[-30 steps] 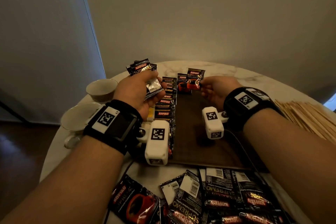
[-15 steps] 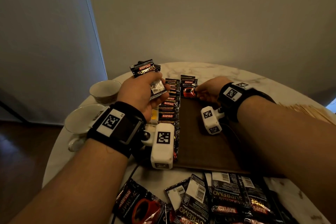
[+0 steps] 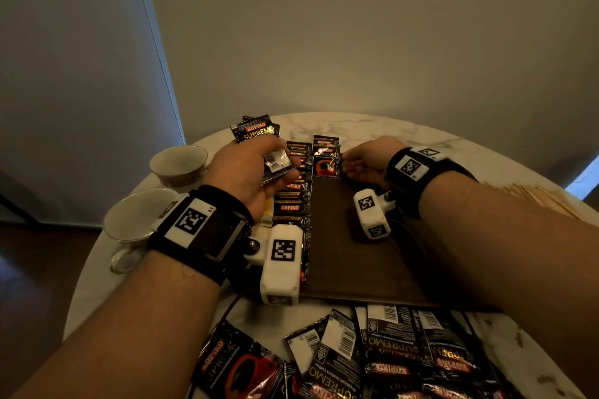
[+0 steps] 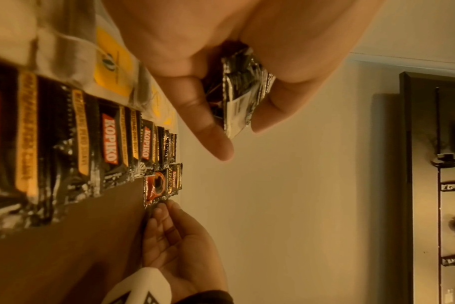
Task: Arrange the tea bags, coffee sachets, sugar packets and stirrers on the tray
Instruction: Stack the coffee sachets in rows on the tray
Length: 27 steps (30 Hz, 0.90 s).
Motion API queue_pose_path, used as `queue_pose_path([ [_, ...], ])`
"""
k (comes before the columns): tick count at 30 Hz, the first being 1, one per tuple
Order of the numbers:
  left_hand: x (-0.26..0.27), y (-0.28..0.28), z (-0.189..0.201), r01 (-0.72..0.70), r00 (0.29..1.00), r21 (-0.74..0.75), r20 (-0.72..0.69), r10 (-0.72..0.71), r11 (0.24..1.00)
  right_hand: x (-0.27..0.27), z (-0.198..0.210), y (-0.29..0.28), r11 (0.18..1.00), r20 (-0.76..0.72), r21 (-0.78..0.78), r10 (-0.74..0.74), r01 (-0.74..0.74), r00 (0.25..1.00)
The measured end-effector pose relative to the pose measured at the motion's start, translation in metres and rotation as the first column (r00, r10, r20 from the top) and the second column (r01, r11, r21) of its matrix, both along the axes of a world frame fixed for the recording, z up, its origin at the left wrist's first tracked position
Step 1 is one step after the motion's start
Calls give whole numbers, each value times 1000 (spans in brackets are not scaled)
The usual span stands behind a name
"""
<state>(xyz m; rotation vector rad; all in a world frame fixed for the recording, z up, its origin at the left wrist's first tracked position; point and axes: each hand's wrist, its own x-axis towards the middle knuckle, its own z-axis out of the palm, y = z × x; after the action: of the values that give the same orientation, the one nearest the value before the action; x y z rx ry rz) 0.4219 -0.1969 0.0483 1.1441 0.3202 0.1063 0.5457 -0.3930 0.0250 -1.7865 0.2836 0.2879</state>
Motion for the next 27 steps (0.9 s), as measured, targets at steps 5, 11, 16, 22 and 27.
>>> queue_pose_path([
  [5,-5,-5,2,17,1000,-47,25,-16,999,-15,9,-5,990,56,133,-53,45,997],
  [11,-6,-11,-2,162,983,114,66,-171,980,-69,33,-5,927,150,273,223,-257,963],
  [16,-9,-15,-4,180,980,244,44,-196,953,-98,31,1,883,292,287,289,-372,912],
  [22,-7,-14,-4,7,988,312,147,-55,950,-96,24,4,913,319,355,82,-199,944],
  [27,-11,-16,0,135,966,331,167,-199,934,-99,27,13,903,341,337,147,-266,929],
])
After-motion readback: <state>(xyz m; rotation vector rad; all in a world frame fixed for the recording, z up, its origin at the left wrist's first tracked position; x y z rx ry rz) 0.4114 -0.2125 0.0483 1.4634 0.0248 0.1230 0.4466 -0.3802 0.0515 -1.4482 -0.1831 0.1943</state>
